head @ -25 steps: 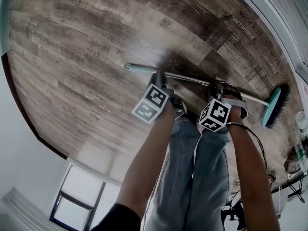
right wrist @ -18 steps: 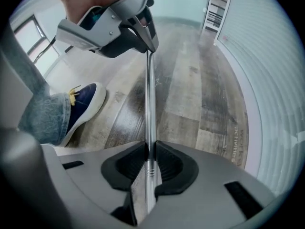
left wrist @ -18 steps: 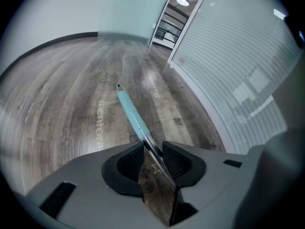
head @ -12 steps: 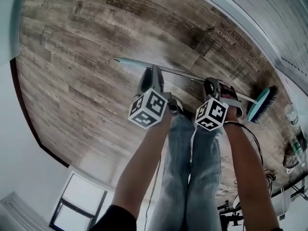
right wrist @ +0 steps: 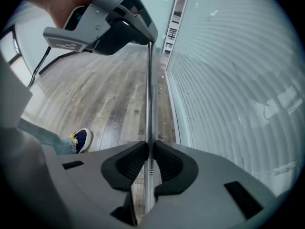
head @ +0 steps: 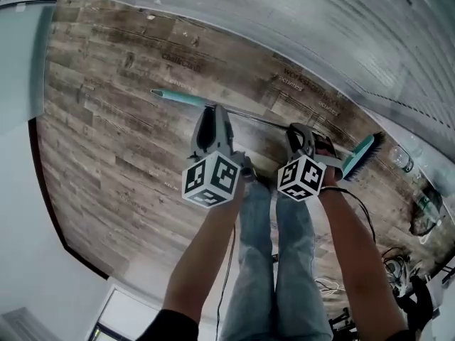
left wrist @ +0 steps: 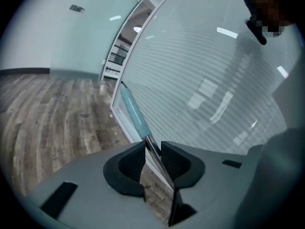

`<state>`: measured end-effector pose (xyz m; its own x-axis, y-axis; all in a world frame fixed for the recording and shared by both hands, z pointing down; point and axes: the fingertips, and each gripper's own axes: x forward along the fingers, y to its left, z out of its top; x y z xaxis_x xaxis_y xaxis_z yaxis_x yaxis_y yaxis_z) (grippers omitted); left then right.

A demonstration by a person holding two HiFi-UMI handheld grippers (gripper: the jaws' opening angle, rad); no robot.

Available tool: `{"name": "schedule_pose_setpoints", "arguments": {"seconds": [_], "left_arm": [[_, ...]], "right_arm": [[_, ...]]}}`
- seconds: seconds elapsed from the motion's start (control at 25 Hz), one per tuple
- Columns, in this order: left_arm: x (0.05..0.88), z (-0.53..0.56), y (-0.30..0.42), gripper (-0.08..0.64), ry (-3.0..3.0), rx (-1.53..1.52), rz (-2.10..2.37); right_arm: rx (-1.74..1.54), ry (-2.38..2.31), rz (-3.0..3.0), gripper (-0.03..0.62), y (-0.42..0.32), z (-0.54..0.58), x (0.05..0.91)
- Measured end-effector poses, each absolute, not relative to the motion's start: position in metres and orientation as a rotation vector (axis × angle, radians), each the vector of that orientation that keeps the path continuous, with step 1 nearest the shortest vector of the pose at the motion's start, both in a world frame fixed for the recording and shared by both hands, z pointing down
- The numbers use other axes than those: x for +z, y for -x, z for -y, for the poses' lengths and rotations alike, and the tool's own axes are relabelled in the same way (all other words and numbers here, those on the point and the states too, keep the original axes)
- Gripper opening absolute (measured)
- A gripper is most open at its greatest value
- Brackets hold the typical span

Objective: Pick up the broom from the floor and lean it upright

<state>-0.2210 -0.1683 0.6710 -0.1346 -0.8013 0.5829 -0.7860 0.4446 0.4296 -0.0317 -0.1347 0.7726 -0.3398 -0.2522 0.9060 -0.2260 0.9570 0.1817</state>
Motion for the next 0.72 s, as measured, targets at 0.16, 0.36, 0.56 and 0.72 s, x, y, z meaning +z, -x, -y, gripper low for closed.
{"name": "schedule_pose_setpoints", "arguments": {"seconds": [0.16, 0.36, 0.56, 0.72], "left_arm": [[0.595, 0.196, 0.194, 0.11, -1.547, -0.02, 1.884], [0.495, 0.231, 0.14, 0.104, -1.929, 0.044, 1.806], [0.415, 0.249, 0.063, 0.1, -2.28, 0.099, 1.666], [0.379, 0.25, -0.001, 0.094, -2.43, 0.088, 1.515]], "right_arm": [[0.021, -0.467, 1.972, 0.078, 0.019, 0.151, 0.717], [0.126, -0.681, 2.052, 0.078, -0.003, 0.168, 0.647], [0.228, -0.918, 2.084, 0.078, -0.041, 0.177, 0.6], [0.307, -1.138, 2.056, 0.078, -0.086, 0.187, 0.572]]}}
